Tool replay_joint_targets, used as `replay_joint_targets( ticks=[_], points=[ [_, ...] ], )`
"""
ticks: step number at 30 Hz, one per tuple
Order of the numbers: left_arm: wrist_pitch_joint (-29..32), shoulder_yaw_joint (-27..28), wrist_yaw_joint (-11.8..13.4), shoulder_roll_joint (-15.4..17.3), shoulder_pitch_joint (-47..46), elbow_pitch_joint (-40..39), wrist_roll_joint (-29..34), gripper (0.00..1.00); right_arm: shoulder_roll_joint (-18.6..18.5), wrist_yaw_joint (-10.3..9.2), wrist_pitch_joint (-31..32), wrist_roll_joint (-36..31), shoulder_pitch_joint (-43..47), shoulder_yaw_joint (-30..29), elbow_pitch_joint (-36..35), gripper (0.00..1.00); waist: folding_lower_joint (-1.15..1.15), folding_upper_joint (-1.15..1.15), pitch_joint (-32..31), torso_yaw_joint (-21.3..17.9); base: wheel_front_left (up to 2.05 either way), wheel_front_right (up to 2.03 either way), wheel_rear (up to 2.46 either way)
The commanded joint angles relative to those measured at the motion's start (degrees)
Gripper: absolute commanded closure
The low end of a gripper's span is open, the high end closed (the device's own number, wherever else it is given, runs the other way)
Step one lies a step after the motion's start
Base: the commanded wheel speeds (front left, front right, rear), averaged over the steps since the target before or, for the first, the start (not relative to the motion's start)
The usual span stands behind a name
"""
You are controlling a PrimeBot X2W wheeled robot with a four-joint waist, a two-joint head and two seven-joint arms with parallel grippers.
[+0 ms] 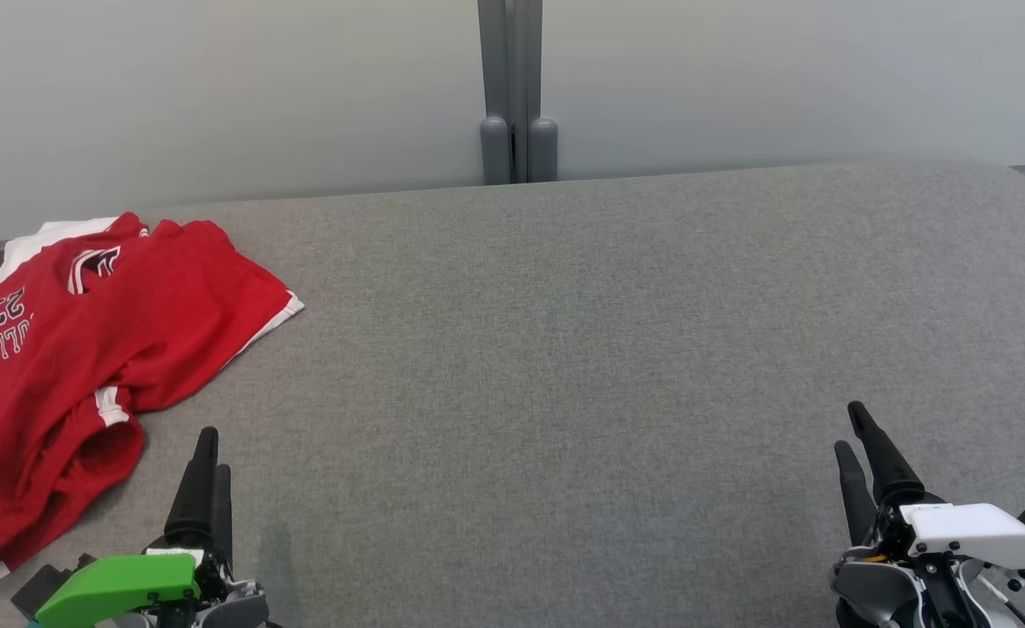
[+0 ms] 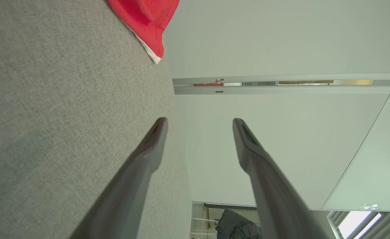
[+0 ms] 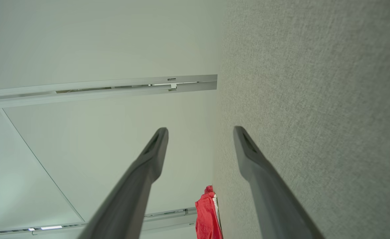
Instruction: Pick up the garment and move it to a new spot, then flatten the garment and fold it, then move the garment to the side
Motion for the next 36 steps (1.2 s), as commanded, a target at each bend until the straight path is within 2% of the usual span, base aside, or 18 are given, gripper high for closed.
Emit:
replay_joint_targets(
  ticks=[1, 9, 17, 26, 36],
  points=[
    [-0.7, -0.5, -0.1, 0.2, -0.3, -1.3, 1.2, 0.0, -0.3, 0.0, -0.7, -0.9, -0.4, 0.3, -1.2, 0.0, 0.0, 0.0, -0.1, 0.0, 0.0, 0.0, 0.0],
    [-2.7, -1.7, 0.2, 0.3, 0.2, -2.2, 6.5, 0.0, -0.3, 0.01, -2.7, -5.3, 0.4, 0.5, -1.7, 0.0, 0.0, 0.0, -0.5, 0.0, 0.0, 0.0, 0.0],
    [-4.6, -3.7, 2.3, 0.3, 0.6, -4.4, 14.5, 0.0, -0.4, 0.01, -4.6, -12.5, 1.3, 0.3, -3.5, 0.0, 0.0, 0.0, -0.9, 0.0, 0.0, 0.0, 0.0],
    [-6.6, -5.8, 4.9, 0.4, 1.2, -5.9, 25.5, 0.0, -0.5, 0.01, -6.6, -24.1, 2.4, 0.6, -6.3, 0.0, 0.0, 0.0, -1.2, -0.1, 0.0, 0.0, 0.0],
    [-8.5, -8.2, 6.3, 0.4, 1.6, -6.7, 36.9, 0.0, -0.5, 0.02, -8.5, -36.5, 3.4, 1.5, -9.0, 0.0, 0.0, 0.0, -1.4, -0.1, 0.0, 0.0, 0.0]
  ],
)
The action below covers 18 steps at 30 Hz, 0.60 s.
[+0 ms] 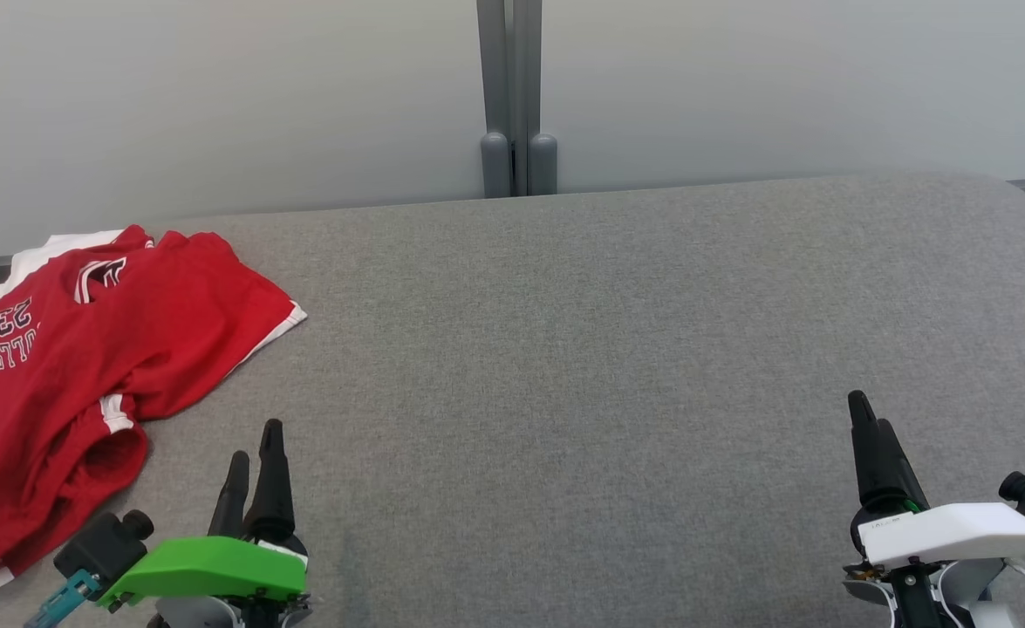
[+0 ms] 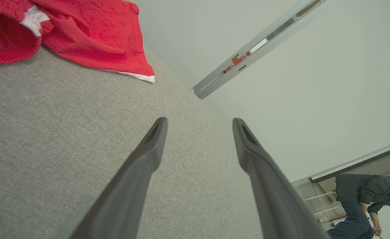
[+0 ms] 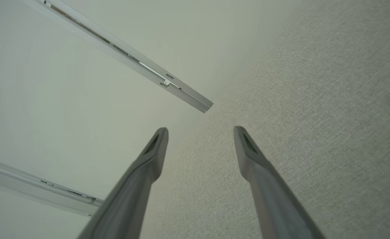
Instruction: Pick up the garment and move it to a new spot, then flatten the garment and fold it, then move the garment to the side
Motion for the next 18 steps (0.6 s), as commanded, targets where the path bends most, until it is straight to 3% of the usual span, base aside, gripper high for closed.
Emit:
replay_joint_targets(
  ticks=[1, 18],
  points=[
    [-0.7, -0.6, 0.3, 0.3, -0.2, -0.8, 2.6, 0.0, -0.3, 0.02, -0.7, -2.3, 0.0, 0.2, -1.3, 0.0, 0.0, 0.0, 0.0, 0.0, 0.0, 0.0, 0.0],
    [-3.6, -2.6, 1.9, 0.4, 1.0, 0.5, 17.9, 0.0, -0.4, 0.02, -3.6, -18.4, 1.0, 2.2, -1.5, 0.0, 0.0, 0.0, -0.5, 0.0, 0.0, 0.0, 0.0]
  ],
)
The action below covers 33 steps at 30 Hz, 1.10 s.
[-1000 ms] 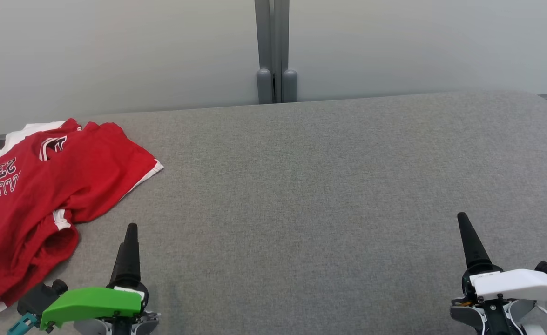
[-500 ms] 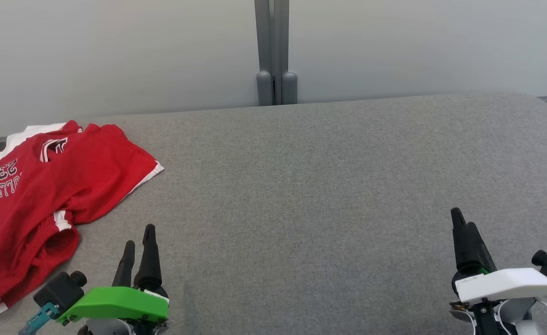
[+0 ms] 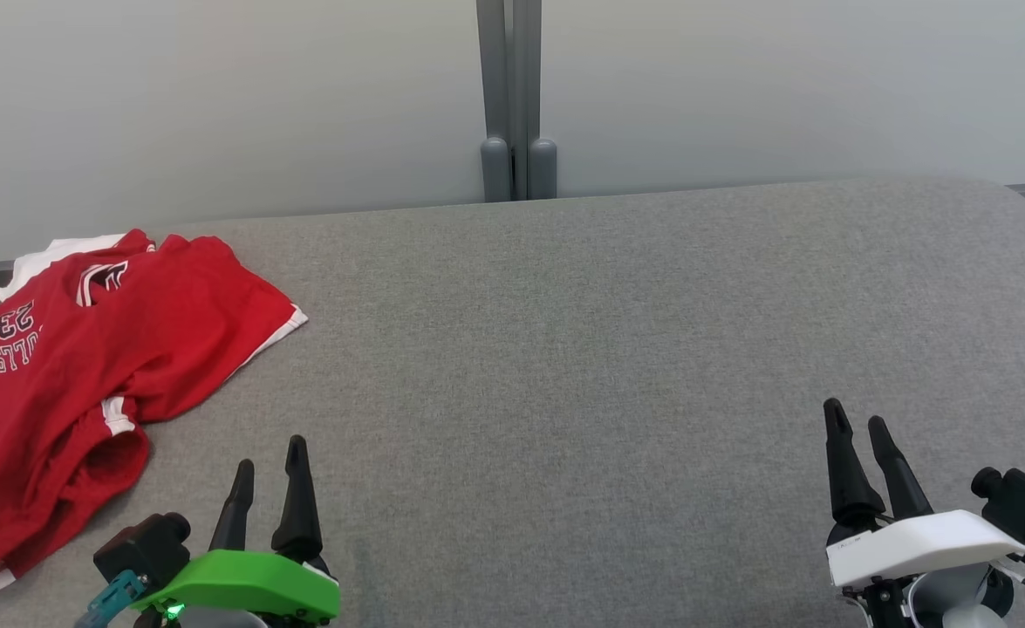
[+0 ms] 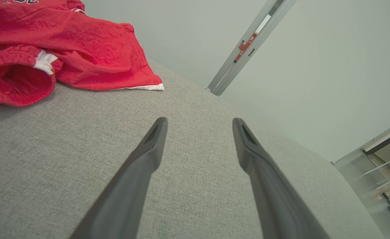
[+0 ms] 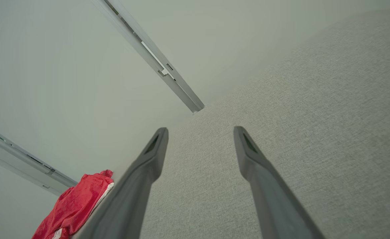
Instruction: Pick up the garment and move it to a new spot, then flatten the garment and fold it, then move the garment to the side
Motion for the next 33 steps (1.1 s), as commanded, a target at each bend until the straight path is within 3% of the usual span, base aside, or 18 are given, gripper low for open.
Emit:
replay_joint_targets(
  ticks=[1, 33],
  points=[
    [-0.7, -0.2, 0.3, 0.4, 0.1, -0.3, 1.7, 0.0, -0.3, 0.02, -0.8, -2.0, 0.0, 0.1, -0.6, 0.0, 0.0, 0.0, 0.0, 0.0, 0.0, 0.0, 0.0],
    [-5.0, -2.8, 2.4, 0.5, 1.0, 2.5, 17.5, 0.0, -0.4, 0.03, -5.1, -21.9, 0.9, 1.9, -0.4, 0.0, 0.0, 0.0, -0.9, 0.1, 0.0, 0.0, 0.0]
  ],
)
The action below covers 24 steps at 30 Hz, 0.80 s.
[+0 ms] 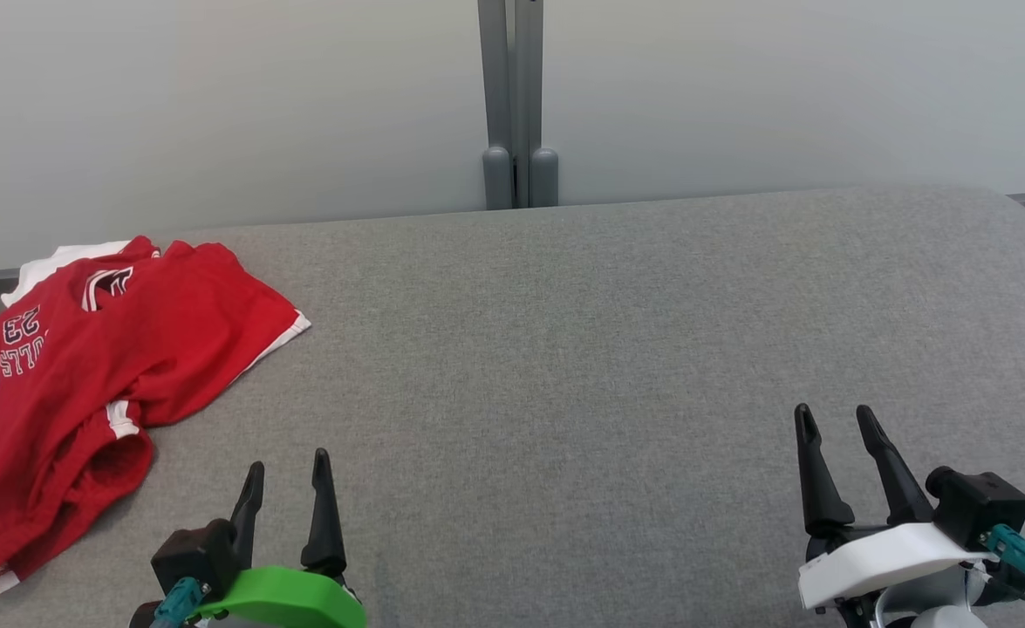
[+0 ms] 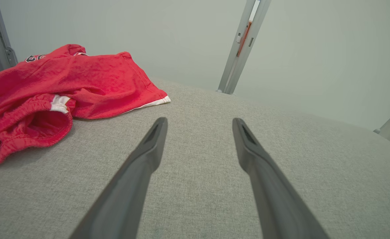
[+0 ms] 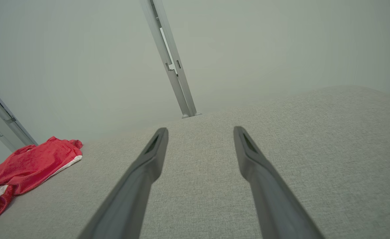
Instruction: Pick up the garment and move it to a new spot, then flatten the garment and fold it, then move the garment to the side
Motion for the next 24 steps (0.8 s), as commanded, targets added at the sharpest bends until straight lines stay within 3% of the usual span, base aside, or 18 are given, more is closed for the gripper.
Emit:
replay_joint_targets(
  ticks=[1, 24],
  points=[
    [-0.7, -0.2, 0.4, 0.4, 0.7, 0.0, 1.9, 0.0, -0.3, 0.02, -0.8, -2.0, 0.6, 0.0, 0.1, 0.0, 0.0, 0.0, -0.1, 0.0, 0.0, 0.0, 0.0],
    [-3.1, -1.1, 1.9, 0.5, 1.1, 2.3, 9.7, 0.0, -0.4, 0.02, -3.2, -11.7, 0.2, 0.3, 2.1, 0.0, 0.0, 0.0, -0.8, 0.1, 0.0, 0.0, 0.0]
  ],
)
